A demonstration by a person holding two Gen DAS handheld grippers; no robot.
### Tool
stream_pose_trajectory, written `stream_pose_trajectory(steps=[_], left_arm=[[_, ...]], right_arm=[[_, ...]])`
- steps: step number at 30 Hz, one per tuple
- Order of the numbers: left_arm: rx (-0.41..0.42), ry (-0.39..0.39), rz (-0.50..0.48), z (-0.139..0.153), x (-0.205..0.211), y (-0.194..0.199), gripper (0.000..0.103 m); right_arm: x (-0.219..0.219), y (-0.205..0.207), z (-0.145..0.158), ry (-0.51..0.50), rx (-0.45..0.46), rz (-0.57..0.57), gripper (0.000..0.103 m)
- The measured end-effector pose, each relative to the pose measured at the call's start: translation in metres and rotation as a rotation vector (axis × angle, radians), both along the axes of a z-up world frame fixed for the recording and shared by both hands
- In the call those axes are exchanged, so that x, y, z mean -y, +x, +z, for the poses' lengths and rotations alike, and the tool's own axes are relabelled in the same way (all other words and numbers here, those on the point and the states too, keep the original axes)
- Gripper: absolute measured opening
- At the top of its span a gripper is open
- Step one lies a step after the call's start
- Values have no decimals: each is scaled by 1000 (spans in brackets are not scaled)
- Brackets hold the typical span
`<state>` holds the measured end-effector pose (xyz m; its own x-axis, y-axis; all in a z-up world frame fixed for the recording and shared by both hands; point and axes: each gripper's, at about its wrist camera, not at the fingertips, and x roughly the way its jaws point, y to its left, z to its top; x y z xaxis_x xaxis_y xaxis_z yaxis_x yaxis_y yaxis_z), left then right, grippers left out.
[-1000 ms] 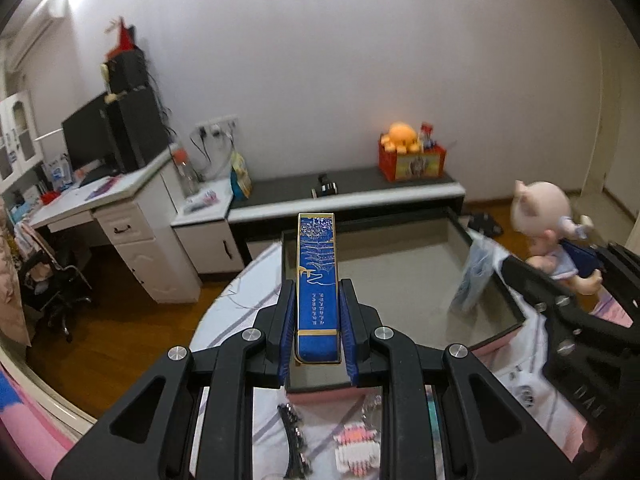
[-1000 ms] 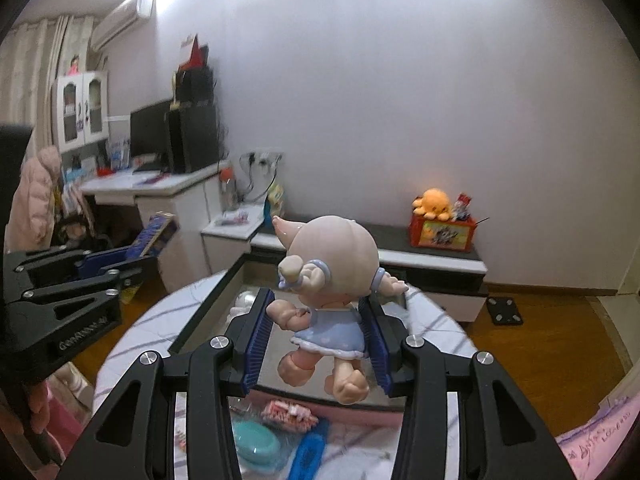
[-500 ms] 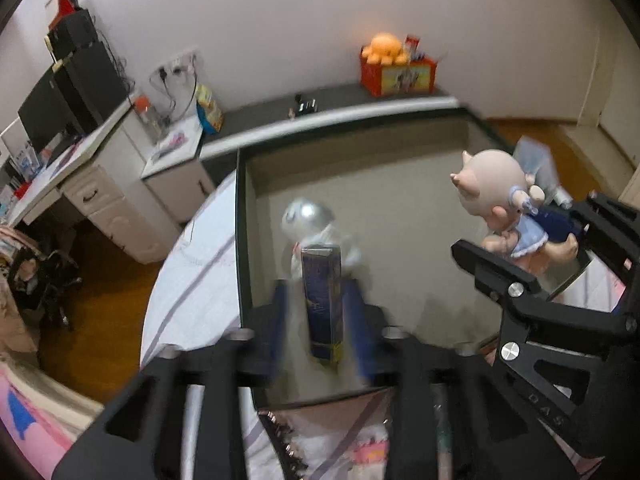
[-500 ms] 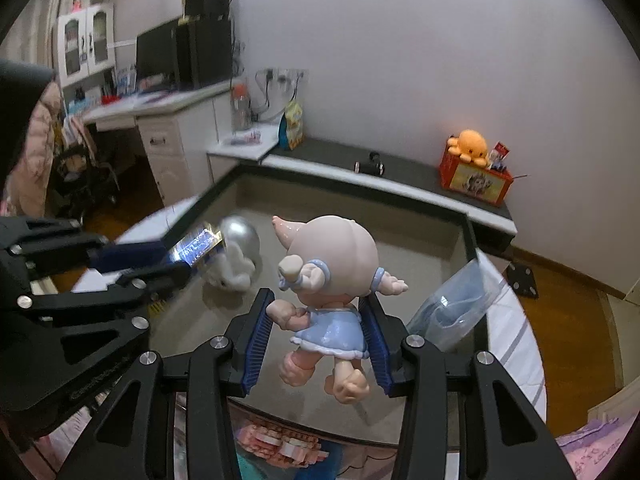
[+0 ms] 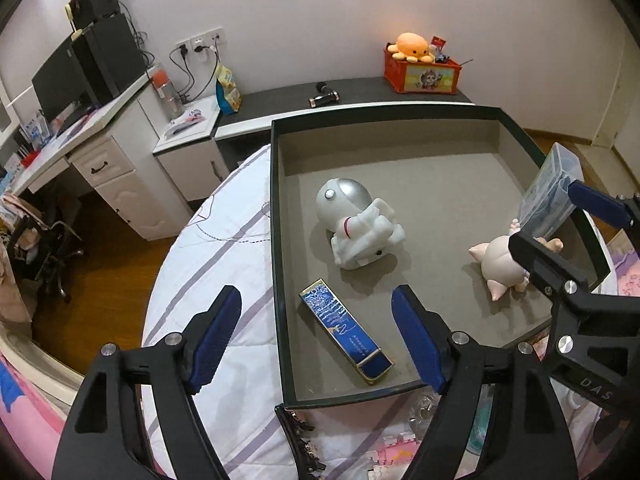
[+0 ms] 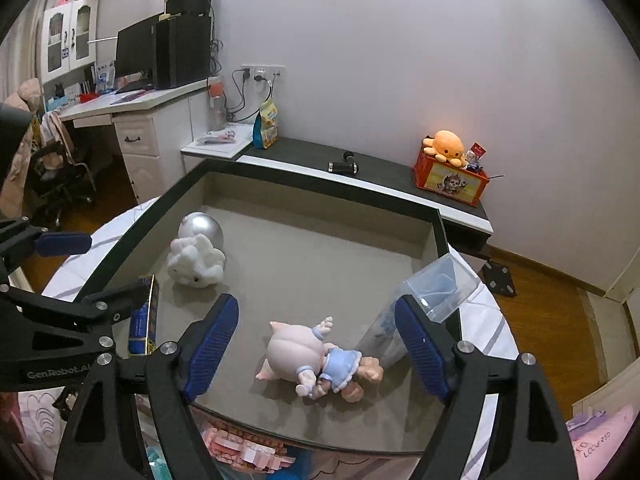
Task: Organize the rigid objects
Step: 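Carry the blue box and pig doll into the pink box and release both, then lift both tools away from the pink box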
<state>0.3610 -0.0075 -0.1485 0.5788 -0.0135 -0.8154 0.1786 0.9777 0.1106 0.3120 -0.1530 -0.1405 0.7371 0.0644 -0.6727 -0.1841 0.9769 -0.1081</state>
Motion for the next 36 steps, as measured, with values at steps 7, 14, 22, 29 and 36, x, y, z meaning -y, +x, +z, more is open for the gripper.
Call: stream_pose_trajectory(steps=[7, 14, 22, 29, 36], left_arm=[[18, 1, -11, 2, -1, -3, 79], [65, -5, -5, 26, 0, -24, 79], [175, -51, 21, 66, -1, -83, 79], [297, -82, 81, 101, -11, -148, 80], [459, -110, 85, 132, -12, -220, 89]], right_arm=[[-3, 2, -1, -27, 5, -3, 82], [4, -20, 23, 15, 53, -24, 82], [17, -79, 62, 39, 151, -90, 82], [25, -154, 94, 38, 277, -147, 86], [29, -223, 120, 39, 392, -186, 91]])
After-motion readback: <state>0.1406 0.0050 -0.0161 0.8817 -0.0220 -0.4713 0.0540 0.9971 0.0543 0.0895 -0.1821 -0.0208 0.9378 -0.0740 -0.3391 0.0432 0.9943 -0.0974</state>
